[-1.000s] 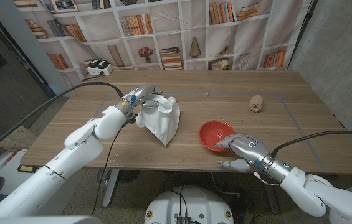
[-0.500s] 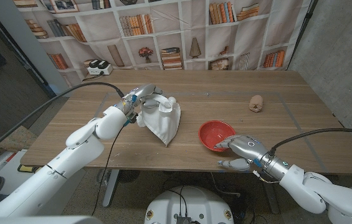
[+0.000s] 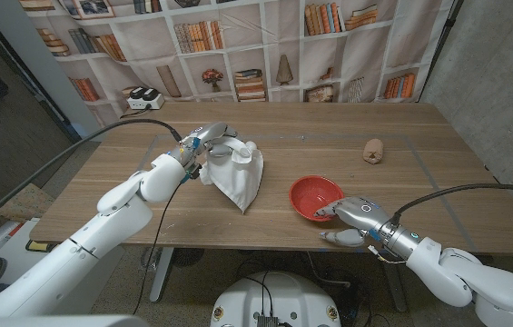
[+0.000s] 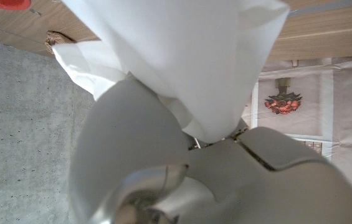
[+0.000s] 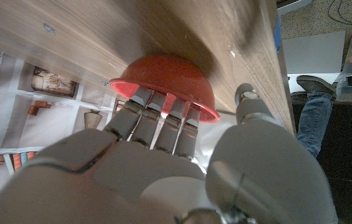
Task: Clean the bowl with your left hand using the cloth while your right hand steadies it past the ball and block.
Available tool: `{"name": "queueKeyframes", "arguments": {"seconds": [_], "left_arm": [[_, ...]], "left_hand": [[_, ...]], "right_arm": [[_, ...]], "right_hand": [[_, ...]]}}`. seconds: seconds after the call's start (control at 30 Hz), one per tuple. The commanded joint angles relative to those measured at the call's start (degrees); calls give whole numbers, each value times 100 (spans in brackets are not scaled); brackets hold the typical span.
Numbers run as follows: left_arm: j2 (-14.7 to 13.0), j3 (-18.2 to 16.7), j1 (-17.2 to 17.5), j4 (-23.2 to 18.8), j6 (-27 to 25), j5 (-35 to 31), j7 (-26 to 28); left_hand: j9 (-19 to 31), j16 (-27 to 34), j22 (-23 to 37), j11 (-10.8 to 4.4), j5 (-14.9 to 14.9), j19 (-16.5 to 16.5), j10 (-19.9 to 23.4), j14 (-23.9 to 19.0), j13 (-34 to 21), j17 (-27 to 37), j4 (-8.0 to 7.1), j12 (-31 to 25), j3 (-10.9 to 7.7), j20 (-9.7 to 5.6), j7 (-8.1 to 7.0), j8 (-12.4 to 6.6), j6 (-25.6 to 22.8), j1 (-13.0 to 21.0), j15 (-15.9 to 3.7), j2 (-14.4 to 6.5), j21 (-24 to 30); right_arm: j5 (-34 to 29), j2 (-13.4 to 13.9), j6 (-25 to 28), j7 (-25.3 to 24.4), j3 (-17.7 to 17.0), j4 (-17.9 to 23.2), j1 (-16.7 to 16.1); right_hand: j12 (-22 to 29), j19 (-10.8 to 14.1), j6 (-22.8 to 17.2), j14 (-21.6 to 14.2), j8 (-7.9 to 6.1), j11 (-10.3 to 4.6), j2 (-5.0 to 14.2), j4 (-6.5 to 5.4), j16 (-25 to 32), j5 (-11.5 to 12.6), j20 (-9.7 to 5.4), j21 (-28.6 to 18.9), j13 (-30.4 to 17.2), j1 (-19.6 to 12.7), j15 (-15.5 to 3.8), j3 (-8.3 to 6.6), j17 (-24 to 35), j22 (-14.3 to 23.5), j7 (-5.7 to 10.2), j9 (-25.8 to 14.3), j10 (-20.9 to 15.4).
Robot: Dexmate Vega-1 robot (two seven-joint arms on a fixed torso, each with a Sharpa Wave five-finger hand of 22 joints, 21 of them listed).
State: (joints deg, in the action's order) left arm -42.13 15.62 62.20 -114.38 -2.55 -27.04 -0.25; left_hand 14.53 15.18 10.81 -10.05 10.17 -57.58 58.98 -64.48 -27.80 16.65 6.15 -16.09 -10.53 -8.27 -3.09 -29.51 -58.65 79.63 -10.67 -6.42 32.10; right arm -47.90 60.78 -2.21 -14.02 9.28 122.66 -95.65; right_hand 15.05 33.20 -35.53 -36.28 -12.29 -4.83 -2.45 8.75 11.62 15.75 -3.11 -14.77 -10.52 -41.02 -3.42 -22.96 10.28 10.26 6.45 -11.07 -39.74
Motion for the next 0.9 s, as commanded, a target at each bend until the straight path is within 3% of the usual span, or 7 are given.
{"name": "queueKeyframes", "arguments": {"seconds": [0.03, 0.23, 0.33, 0.47, 0.53, 0.67, 0.9], "left_arm": [[-13, 74, -100, 58, -3, 18, 23], [-16, 122, -150, 84, -13, 27, 23], [-18, 133, -156, 89, -21, 29, 42], [-25, 140, -155, 80, -48, 29, 56], [-26, 141, -149, 83, -57, 34, 68], [-19, 152, -155, 106, -52, 45, 103], [-42, 216, -306, 159, 46, 23, 111]], "left_hand": [[-5, -19, 11, -46, 25, 26, 54, -114, -5, 33, -29, 37, -29, 0, -30, -44, -30, -30, -238, 4, 41], [-5, -32, 11, -49, 25, 45, 58, -93, 4, 35, -29, 64, -33, 0, -31, -53, -26, -32, -242, 7, 51], [-10, -38, 10, -58, 26, 50, 61, -84, 2, 38, -28, 76, -37, -1, -33, -55, -23, -32, -242, 7, 59], [-10, -39, 10, -62, 26, 58, 71, -85, 0, 43, -28, 90, -42, -1, -39, -67, -31, -33, -243, 6, 70], [-16, -36, 9, -64, 26, 57, 76, -95, -5, 45, -28, 92, -43, -3, -37, -66, -29, -33, -247, 5, 75], [-19, -38, 8, -67, 26, 63, 79, -94, -5, 48, -27, 103, -45, -4, -34, -66, -20, -34, -248, 10, 82], [-20, -68, 7, -56, 26, 119, 73, -33, -24, 50, -22, 123, -49, 4, -41, -76, -13, -32, -240, 20, 81]], "right_arm": [[104, -86, 111, -10, 127, -120, 92], [-56, -153, 182, -141, 273, -184, 167], [-114, -187, 176, -220, 341, -228, 231], [-107, -143, 140, -229, 348, -213, 263], [-78, -108, 127, -195, 332, -182, 267], [-36, -32, 67, -131, 320, -145, 310], [18, 10, -14, 16, 410, -156, 489]], "right_hand": [[73, 112, -228, -198, -81, -49, 64, 29, 49, -27, -460, -28, -36, -191, -747, -145, 13, 25, 2, -35, -255], [181, 405, -678, -615, -177, -172, 152, 59, 90, -84, -578, -73, -31, -461, -885, -311, 8, 40, 98, -31, -753], [215, 640, -962, -880, -220, -317, 276, 85, 111, -130, -675, -133, -22, -715, -928, -453, 16, 54, 192, -27, -1005], [251, 890, -1278, -1217, -252, -316, 464, 74, 152, -221, -752, -204, -12, -984, -976, -588, 40, 73, 209, -19, -1318], [246, 923, -1299, -1276, -244, -336, 503, 53, 163, -240, -767, -214, -10, -998, -969, -600, 45, 76, 211, -18, -1344], [210, 936, -1367, -1353, -206, -301, 857, -76, 136, -349, -782, -221, -6, -1018, -980, -687, 59, 106, 219, -27, -1426], [191, 951, -1730, -1459, -265, -318, 1195, -97, 124, -511, -831, -244, -5, -1121, -1011, -777, 81, 143, 250, -34, -1600]]}}
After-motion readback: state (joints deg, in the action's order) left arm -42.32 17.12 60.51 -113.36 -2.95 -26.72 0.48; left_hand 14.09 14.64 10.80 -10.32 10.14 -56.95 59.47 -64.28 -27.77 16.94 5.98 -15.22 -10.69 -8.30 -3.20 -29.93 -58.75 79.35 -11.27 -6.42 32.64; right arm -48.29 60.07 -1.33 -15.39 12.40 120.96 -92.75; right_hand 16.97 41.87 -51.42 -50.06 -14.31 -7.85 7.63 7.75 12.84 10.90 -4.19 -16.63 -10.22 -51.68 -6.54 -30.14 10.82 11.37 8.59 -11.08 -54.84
